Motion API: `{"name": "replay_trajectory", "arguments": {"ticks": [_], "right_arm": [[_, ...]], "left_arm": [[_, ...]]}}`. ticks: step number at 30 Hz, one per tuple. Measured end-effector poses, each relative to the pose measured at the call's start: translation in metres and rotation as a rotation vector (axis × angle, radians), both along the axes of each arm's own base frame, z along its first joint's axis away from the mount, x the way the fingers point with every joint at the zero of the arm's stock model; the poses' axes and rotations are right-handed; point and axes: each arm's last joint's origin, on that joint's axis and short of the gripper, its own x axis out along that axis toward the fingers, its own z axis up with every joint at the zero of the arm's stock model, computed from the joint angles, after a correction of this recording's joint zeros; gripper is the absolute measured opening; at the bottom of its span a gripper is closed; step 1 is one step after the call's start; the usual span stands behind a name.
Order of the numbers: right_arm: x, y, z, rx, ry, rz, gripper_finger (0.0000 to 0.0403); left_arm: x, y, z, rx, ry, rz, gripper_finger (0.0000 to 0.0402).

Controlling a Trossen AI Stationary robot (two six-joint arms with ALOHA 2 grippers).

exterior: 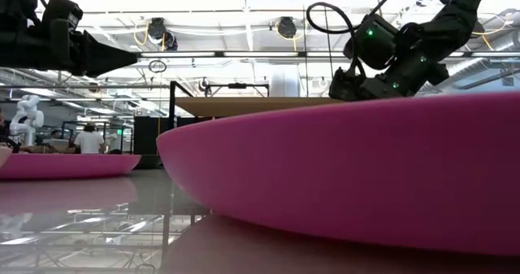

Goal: Place and stack plates onto a shelf
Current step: Put the gray plate to the right on the shelf

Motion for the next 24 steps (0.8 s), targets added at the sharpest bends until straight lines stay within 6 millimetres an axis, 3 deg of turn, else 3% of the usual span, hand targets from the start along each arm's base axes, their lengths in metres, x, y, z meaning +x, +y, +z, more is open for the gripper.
{"name": "replay_trajectory", "arguments": {"ticks": [8,18,24], "right_arm": [[0.0,0.0,0.0,0.003,-0.006,0.045,0.0009],[0.012,-0.001,0.018,-0.025,-0.218,0.052,0.0002],[0.012,-0.006,0.051,-0.052,-0.424,0.001,0.0001]], "left_arm": [[0.0,0.0,0.0,0.0,0.0,0.0,0.0113],[0.0,0.0,0.0,0.001,0.0,0.0,0.0113],[0.0,0.0,0.001,0.001,-0.005,0.0,0.0113]]}}
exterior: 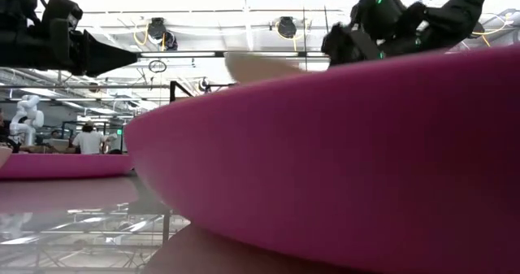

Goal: Place and stack plates onto a shelf
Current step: Put the gray plate to the right on the shelf

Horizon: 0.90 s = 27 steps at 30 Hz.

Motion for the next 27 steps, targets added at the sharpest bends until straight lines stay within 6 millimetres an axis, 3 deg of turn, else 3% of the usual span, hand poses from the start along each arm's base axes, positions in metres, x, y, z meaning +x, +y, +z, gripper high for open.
{"name": "replay_trajectory", "arguments": {"ticks": [4,9,15,21,27], "right_arm": [[-0.012,-0.014,0.034,-0.056,-0.165,-0.152,0.0001],[-0.042,-0.042,0.071,-0.14,-0.317,-0.425,0.0001],[-0.069,-0.086,0.092,-0.147,-0.209,-0.66,0.0],[-0.072,-0.122,0.095,-0.117,-0.013,-0.746,0.0],[-0.068,-0.145,0.075,-0.089,0.108,-0.788,0.0]], "left_arm": [[0.0,0.0,0.0,0.0,-0.001,0.0,0.0113],[0.0,0.0,0.0,0.001,-0.004,0.0,0.0113],[0.0,0.0,0.004,-0.008,-0.048,-0.002,0.0113],[0.0,0.0,0.005,-0.013,-0.056,-0.003,0.0113],[0.0,0.0,0.005,-0.023,-0.058,-0.004,0.0113]]}}
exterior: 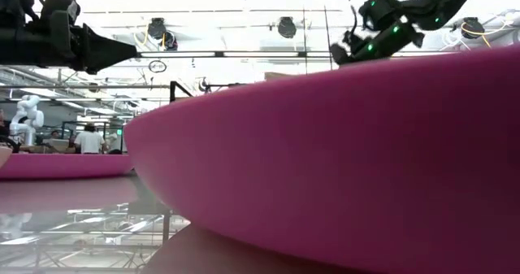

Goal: Place and stack plates onto a shelf
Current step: Put the gray plate to the right on the shelf

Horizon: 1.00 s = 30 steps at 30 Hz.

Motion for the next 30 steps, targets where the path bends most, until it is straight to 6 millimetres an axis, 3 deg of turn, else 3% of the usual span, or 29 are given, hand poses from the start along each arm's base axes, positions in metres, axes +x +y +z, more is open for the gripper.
{"name": "replay_trajectory", "arguments": {"ticks": [9,24,30], "right_arm": [[0.003,-0.015,-0.017,0.037,0.039,-0.03,0.0],[-0.009,-0.003,-0.004,-0.008,0.094,-0.003,0.0017],[-0.012,0.001,0.002,-0.037,0.098,0.01,0.0046]], "left_arm": [[0.0,0.0,0.0,-0.034,-0.011,-0.005,0.0113],[0.0,0.0,0.0,-0.041,-0.012,-0.006,0.0113],[0.0,0.0,0.0,-0.044,-0.014,-0.006,0.0113]]}}
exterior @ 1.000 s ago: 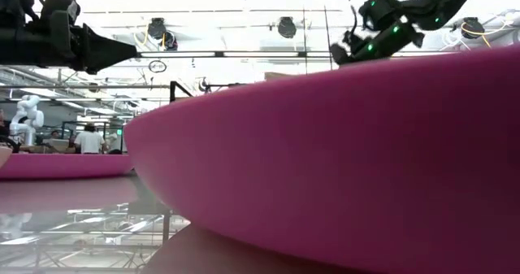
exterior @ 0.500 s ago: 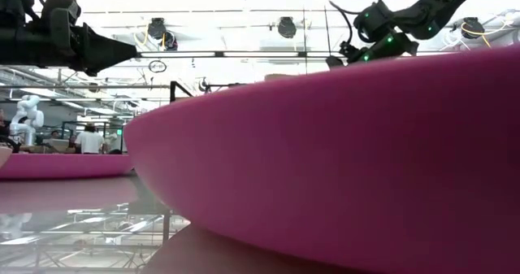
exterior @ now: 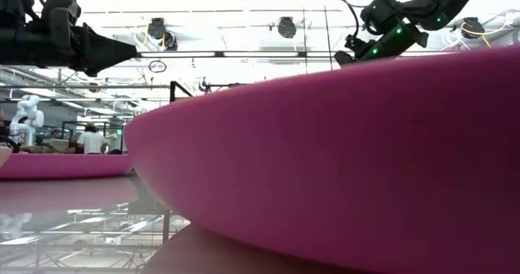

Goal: Place and stack plates onto a shelf
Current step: Put the gray plate to the right on the shelf, then stack the left black plate on the gray plate on the shelf

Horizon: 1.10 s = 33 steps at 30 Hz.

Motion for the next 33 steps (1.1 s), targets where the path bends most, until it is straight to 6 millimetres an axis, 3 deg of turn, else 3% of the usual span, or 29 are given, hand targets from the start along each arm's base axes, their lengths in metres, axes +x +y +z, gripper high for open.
{"name": "replay_trajectory", "arguments": {"ticks": [5,10,14,23,28,33], "right_arm": [[-0.004,0.005,0.01,-0.029,-0.035,0.019,0.0088],[-0.011,0.02,0.032,-0.055,-0.154,0.19,0.012],[-0.015,0.04,0.049,-0.069,-0.248,0.35,0.0125],[-0.012,0.09,0.074,-0.17,-0.327,0.591,0.0125],[-0.007,0.113,0.069,-0.166,-0.333,0.699,0.0125],[-0.001,0.129,0.041,-0.154,-0.245,0.682,0.0125]], "left_arm": [[0.0,0.0,0.0,0.0,0.0,0.0,0.0113],[0.0,0.0,0.0,-0.079,-0.027,-0.024,0.0113],[0.001,-0.002,0.0,-0.182,-0.058,-0.113,0.0113],[0.001,-0.004,0.0,-0.209,-0.056,-0.168,0.0113],[0.001,-0.004,0.0,-0.214,-0.059,-0.167,0.0113],[0.002,-0.003,-0.001,-0.231,-0.041,-0.135,0.0113]]}}
